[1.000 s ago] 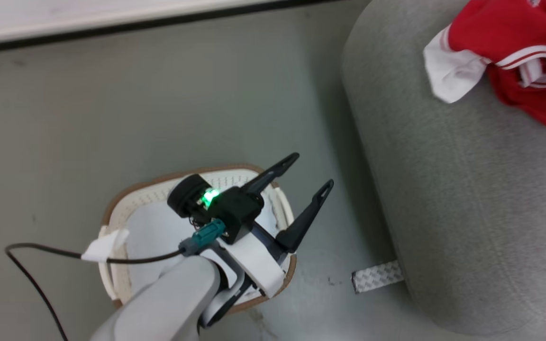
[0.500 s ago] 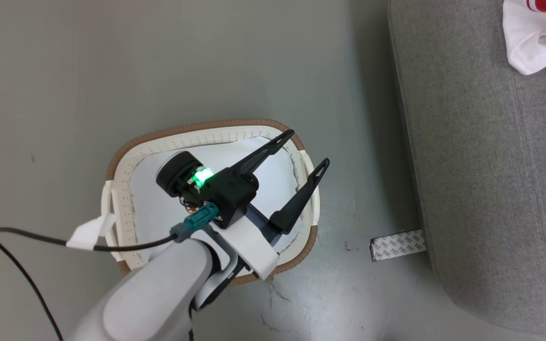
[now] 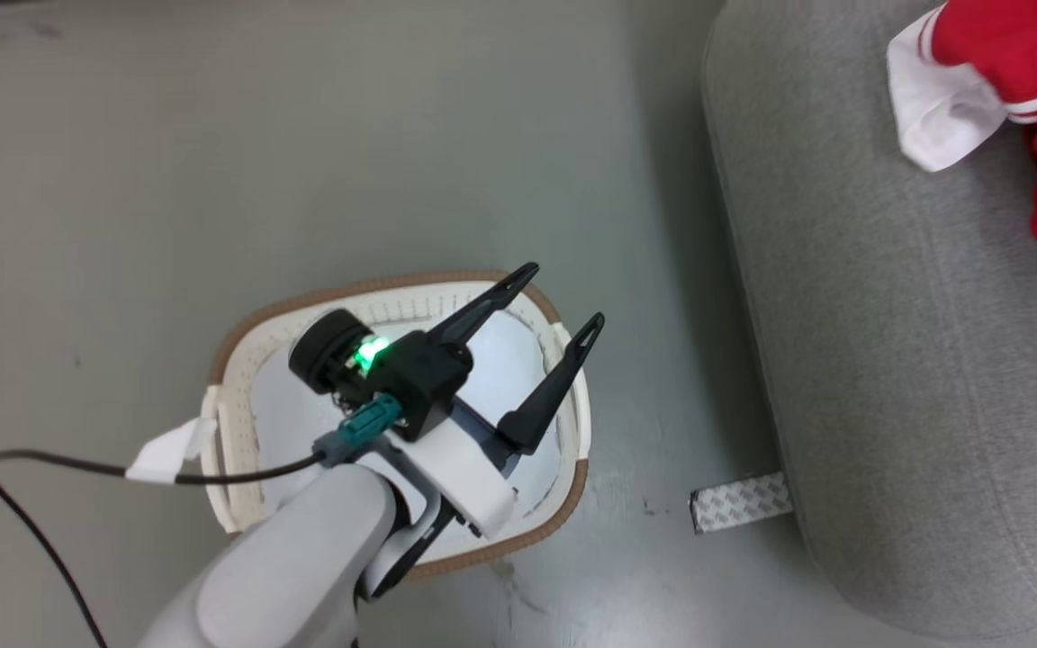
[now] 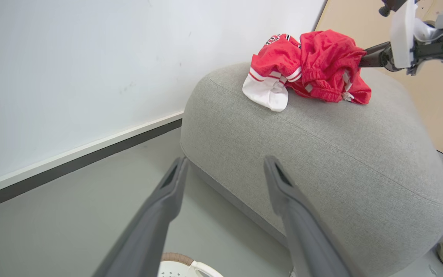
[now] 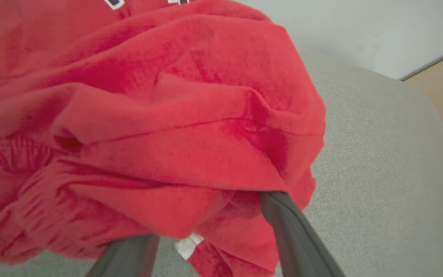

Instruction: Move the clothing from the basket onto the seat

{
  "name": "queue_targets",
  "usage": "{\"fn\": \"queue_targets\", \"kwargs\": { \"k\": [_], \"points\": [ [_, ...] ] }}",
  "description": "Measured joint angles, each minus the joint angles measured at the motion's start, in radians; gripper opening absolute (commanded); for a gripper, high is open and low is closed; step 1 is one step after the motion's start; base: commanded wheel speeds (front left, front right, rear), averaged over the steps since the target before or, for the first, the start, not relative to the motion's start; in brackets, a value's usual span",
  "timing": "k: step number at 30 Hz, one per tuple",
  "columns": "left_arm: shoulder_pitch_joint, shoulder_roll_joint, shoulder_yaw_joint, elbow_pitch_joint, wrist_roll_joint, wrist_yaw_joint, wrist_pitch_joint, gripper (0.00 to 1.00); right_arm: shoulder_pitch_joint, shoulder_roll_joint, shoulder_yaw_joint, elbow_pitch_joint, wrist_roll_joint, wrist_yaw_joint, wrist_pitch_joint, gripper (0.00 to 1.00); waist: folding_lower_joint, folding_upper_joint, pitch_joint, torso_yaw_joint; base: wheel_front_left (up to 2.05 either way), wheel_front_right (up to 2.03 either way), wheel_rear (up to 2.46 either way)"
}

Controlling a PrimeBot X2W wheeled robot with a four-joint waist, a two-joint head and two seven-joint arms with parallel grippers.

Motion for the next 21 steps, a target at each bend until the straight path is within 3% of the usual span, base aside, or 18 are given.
{"fn": "queue_targets", "kwargs": {
  "k": [10, 21],
  "points": [
    [0.084, -0.004, 0.04, 0.058, -0.059, 0.031, -0.049, 1.0, 0.086, -0.073, 0.181, -0.077, 0.106, 0.0, 0.127, 1.0, -0.0001, 0.0, -0.173, -0.006, 0.0, 0.0, 0.0],
    [0.195, 0.025, 0.184, 0.051, -0.12, 0.114, -0.081, 1.0, 0.119, -0.156, 0.258, -0.303, 0.163, 0.0, 0.065, 1.0, -0.0003, 0.0, -0.381, 0.022, 0.0, 0.0, 0.0]
  ]
}}
